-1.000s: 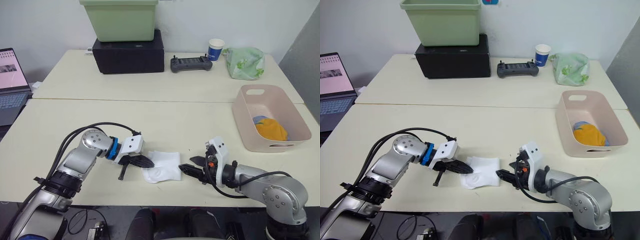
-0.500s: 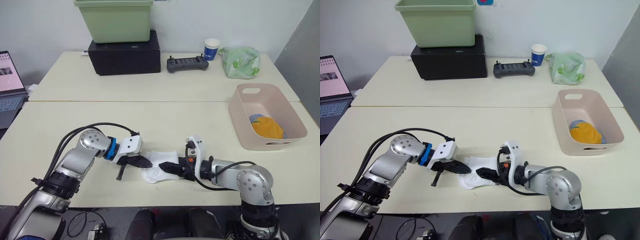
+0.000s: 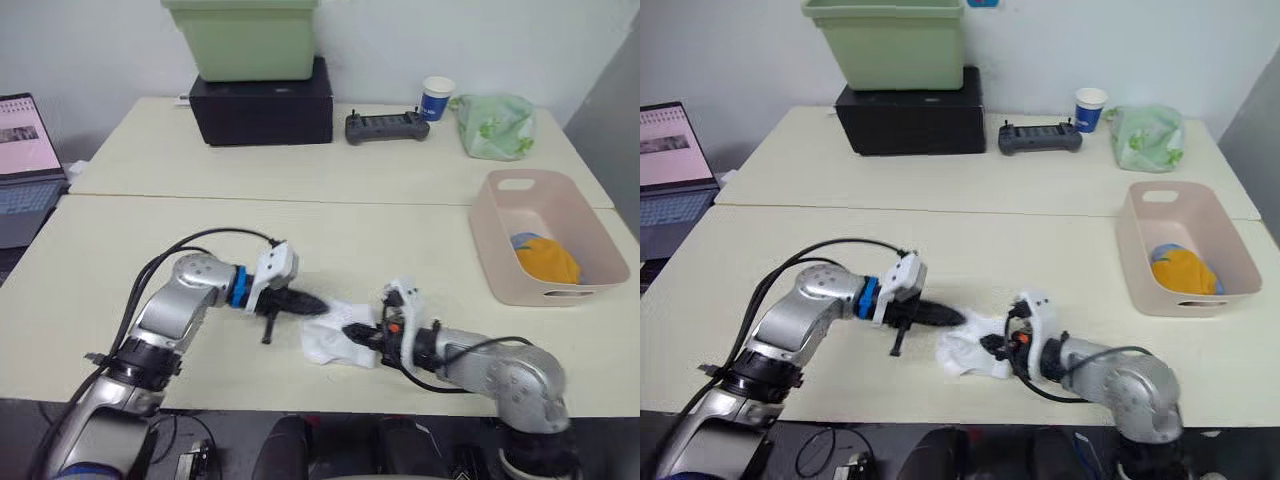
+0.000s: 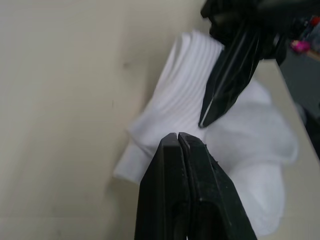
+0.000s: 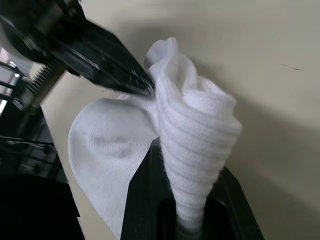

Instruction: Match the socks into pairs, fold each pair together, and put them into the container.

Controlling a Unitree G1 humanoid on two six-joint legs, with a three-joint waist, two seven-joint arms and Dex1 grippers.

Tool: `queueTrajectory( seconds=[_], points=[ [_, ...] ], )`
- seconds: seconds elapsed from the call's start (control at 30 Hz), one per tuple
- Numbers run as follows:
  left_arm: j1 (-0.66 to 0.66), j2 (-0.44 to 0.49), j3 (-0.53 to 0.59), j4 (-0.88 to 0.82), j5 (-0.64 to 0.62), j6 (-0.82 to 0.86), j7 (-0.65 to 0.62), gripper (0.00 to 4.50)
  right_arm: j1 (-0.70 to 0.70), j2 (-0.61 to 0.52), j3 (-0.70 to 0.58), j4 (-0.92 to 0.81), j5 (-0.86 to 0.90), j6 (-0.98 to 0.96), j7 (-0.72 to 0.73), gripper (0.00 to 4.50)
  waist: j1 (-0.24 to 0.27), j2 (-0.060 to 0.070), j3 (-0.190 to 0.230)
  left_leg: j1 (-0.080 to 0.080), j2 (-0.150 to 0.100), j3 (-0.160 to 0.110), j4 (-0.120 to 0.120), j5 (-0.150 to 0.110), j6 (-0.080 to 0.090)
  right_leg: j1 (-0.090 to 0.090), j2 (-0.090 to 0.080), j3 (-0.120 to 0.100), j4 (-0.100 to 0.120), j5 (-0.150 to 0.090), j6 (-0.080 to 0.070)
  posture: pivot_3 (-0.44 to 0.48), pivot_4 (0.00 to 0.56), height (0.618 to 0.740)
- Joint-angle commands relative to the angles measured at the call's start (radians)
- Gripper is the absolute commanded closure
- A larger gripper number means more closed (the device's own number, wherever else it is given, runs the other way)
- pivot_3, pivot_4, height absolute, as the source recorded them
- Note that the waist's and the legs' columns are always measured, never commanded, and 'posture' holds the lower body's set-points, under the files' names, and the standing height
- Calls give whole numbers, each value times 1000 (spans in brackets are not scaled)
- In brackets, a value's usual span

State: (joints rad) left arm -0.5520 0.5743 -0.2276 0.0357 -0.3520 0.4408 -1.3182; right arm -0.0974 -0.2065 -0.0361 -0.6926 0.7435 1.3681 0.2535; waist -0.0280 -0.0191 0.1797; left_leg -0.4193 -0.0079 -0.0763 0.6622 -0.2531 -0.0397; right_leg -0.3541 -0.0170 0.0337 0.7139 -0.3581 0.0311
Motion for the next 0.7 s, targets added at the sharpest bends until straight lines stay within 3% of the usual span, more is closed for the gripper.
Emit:
queueTrajectory(
  seconds=[0.03,0.1,0.23,0.4,0.47,0.53,0.7],
  points=[
    [-90,-79,33,-73,-90,145,84,4324,81,-58,-150,-226,85,-4,3,4500,0,0,0,0,0,0,0,0,0,0,0,0,0,0,0,0,150,720],
    [-144,-138,18,-82,-105,199,126,3947,166,-129,-265,-320,144,-40,-3,4500,-2,0,0,0,0,0,0,0,0,1,0,0,0,0,0,0,150,720],
    [-233,-217,-15,-60,-92,221,162,2679,319,-334,-501,-355,444,-232,-139,4500,-9,0,0,2,0,2,-1,0,0,2,1,1,0,0,0,0,150,720],
    [-300,-243,-37,-20,-74,186,140,1129,479,-584,-798,-355,704,-410,-284,4500,-17,0,1,4,1,4,-1,0,0,3,3,4,1,0,0,0,150,720],
    [-335,-258,-33,10,-70,172,147,473,507,-687,-956,-322,674,-401,-271,4500,-13,0,1,3,1,4,-1,0,0,3,6,3,1,0,0,0,150,720],
    [-362,-264,-28,21,-81,175,138,36,481,-819,-1022,-266,560,-372,-228,4500,-14,-1,2,3,1,5,-1,0,0,3,8,4,0,0,0,0,150,720],
    [-388,-256,-31,9,-95,185,109,36,439,-1062,-935,-138,194,-425,-93,4500,-7,-3,3,3,1,5,-1,0,0,3,9,5,-2,0,1,0,150,720]
  ],
)
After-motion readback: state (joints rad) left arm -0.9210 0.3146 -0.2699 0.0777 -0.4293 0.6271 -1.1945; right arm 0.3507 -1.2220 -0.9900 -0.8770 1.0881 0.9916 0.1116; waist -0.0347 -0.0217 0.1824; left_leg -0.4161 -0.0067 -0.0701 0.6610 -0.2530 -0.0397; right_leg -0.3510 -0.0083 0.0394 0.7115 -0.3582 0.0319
